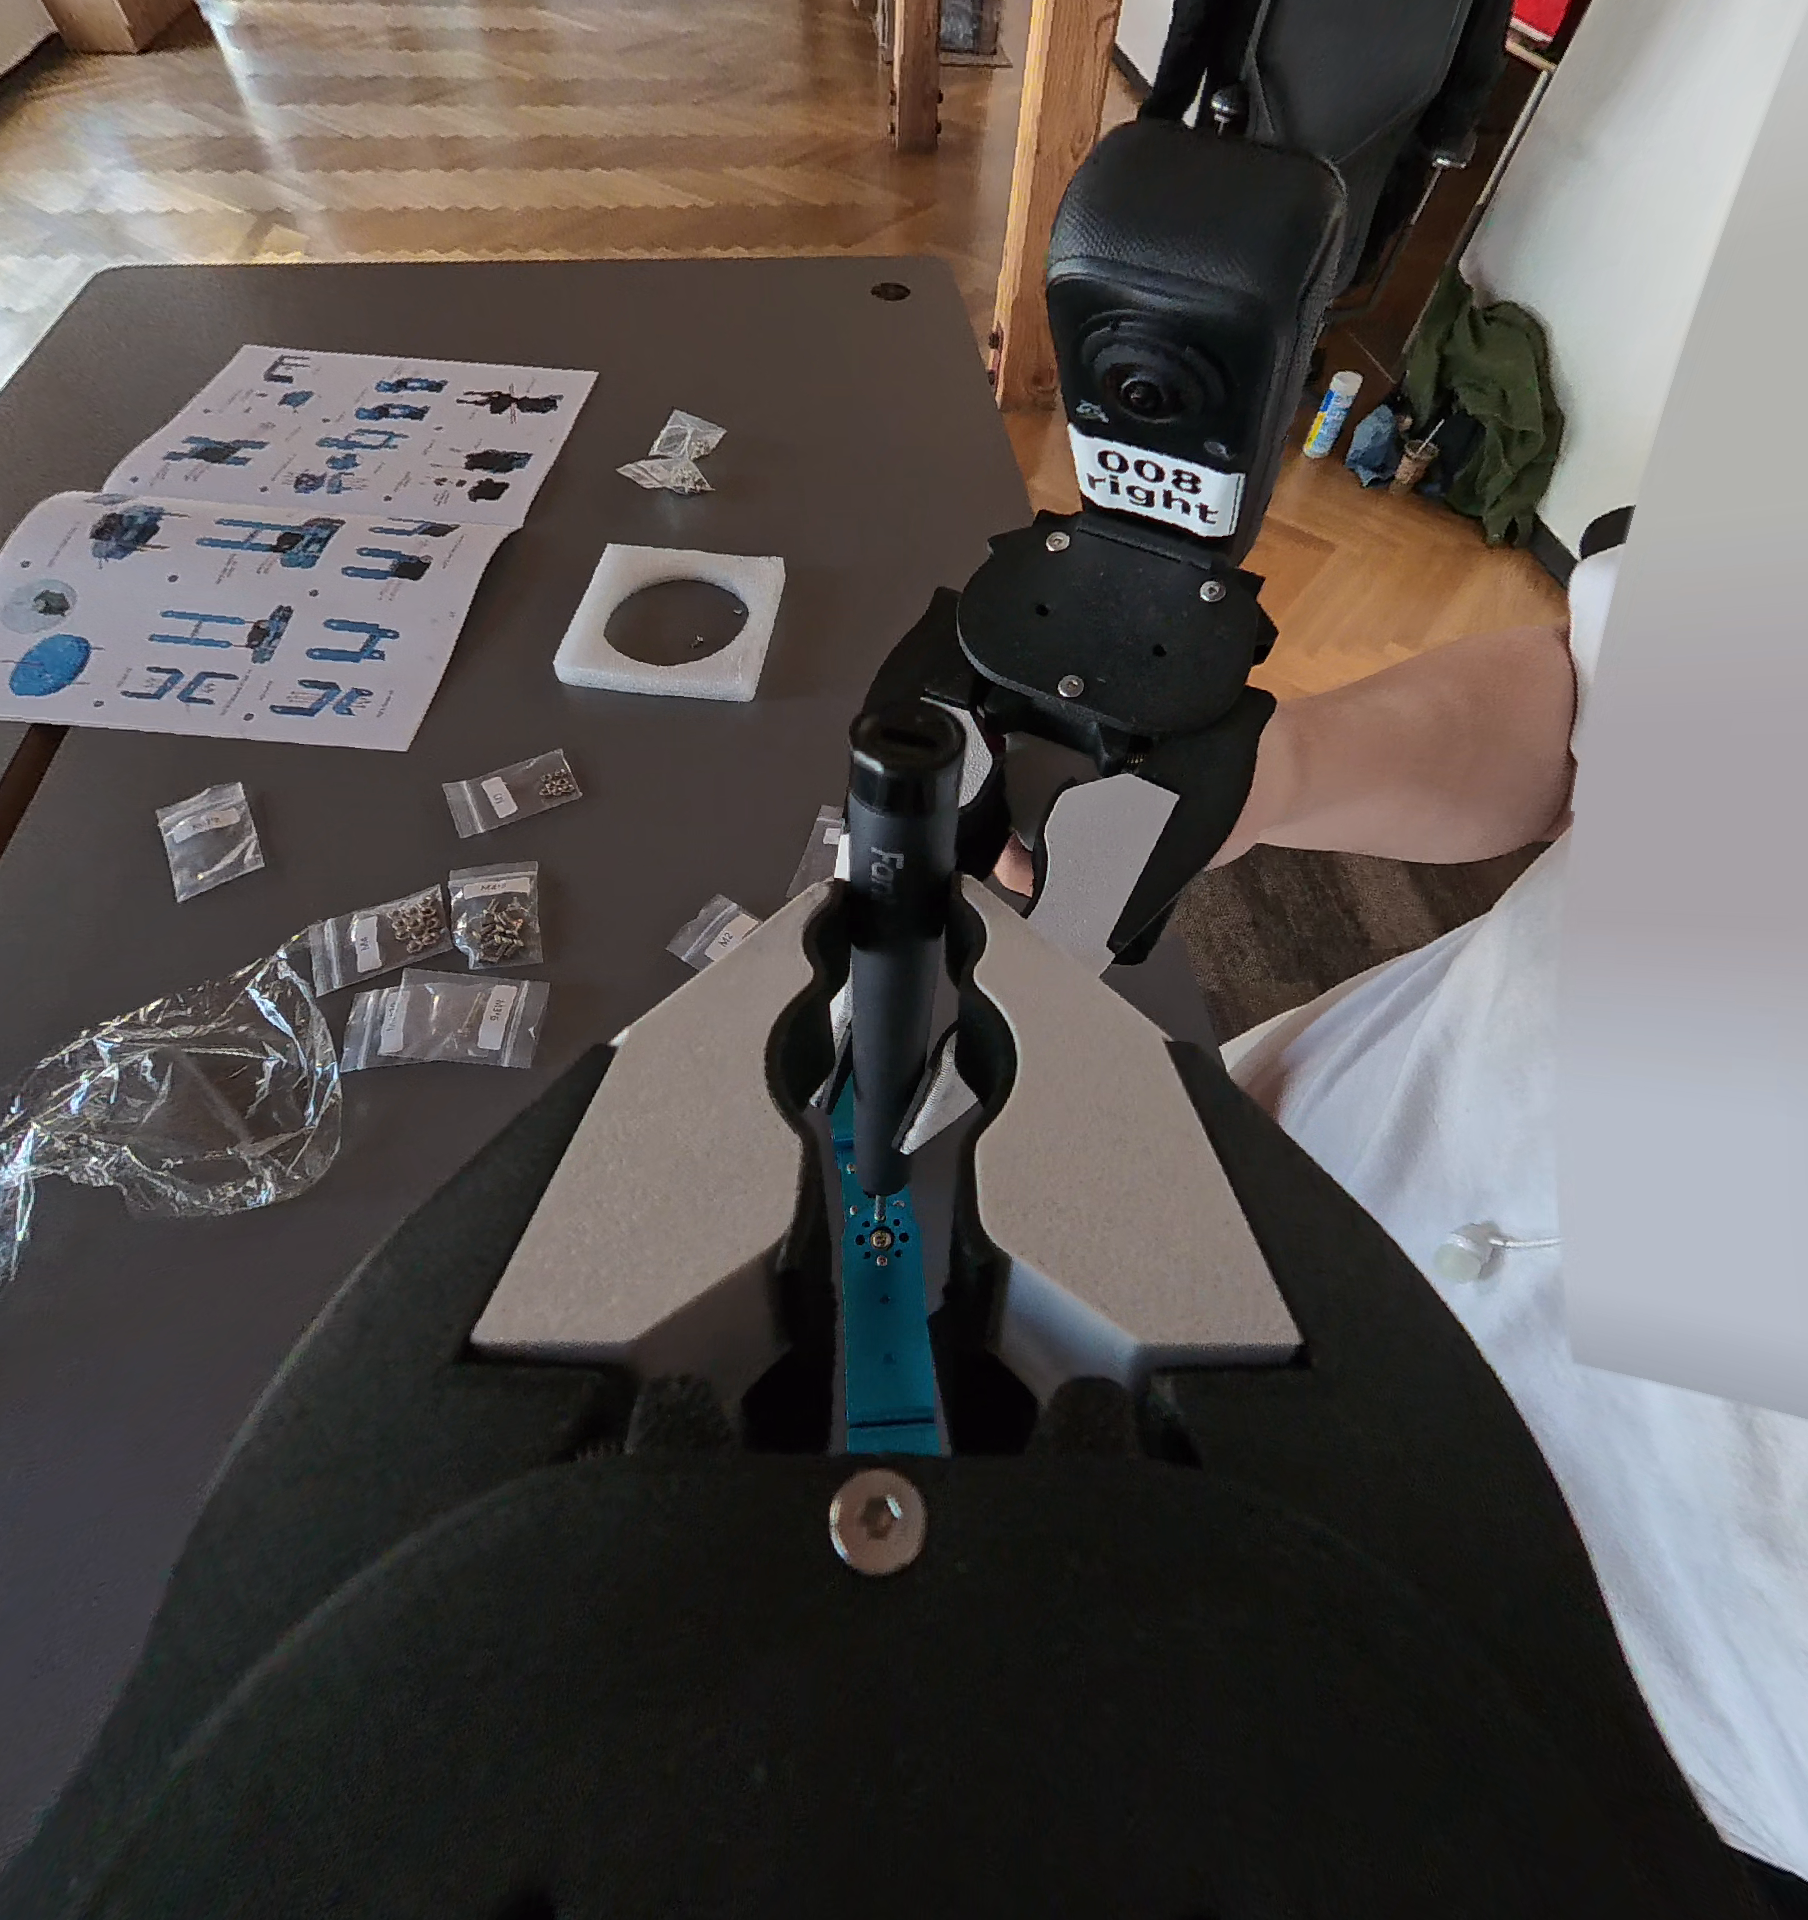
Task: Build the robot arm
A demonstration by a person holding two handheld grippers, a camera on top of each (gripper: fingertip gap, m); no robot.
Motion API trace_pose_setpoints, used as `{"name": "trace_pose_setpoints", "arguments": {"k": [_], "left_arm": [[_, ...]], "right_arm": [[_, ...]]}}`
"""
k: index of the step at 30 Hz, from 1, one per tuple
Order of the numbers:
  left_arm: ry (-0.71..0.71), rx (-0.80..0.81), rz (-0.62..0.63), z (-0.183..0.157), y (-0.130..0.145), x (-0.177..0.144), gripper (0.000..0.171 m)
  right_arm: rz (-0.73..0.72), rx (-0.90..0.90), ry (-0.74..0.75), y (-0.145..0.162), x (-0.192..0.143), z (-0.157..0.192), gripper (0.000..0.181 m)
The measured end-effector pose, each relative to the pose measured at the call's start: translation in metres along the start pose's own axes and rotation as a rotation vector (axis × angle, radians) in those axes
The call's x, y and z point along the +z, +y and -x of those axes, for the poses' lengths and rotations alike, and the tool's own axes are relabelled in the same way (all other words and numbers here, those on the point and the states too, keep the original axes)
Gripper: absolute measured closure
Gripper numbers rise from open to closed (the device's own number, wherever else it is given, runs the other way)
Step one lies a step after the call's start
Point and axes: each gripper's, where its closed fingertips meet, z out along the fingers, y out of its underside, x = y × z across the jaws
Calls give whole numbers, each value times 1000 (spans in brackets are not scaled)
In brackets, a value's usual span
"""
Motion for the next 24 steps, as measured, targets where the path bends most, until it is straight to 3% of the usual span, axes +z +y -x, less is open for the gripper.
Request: {"name": "trace_pose_setpoints", "arguments": {"k": [20, 24], "left_arm": [[-30, -7, 46, -3, -1, 6, 154], [-30, -20, 50, -2, 0, 9, 146]], "right_arm": [[2, 22, 13, 2, -4, 0, 164], [9, 11, 1, 1, -2, 3, 164]]}}
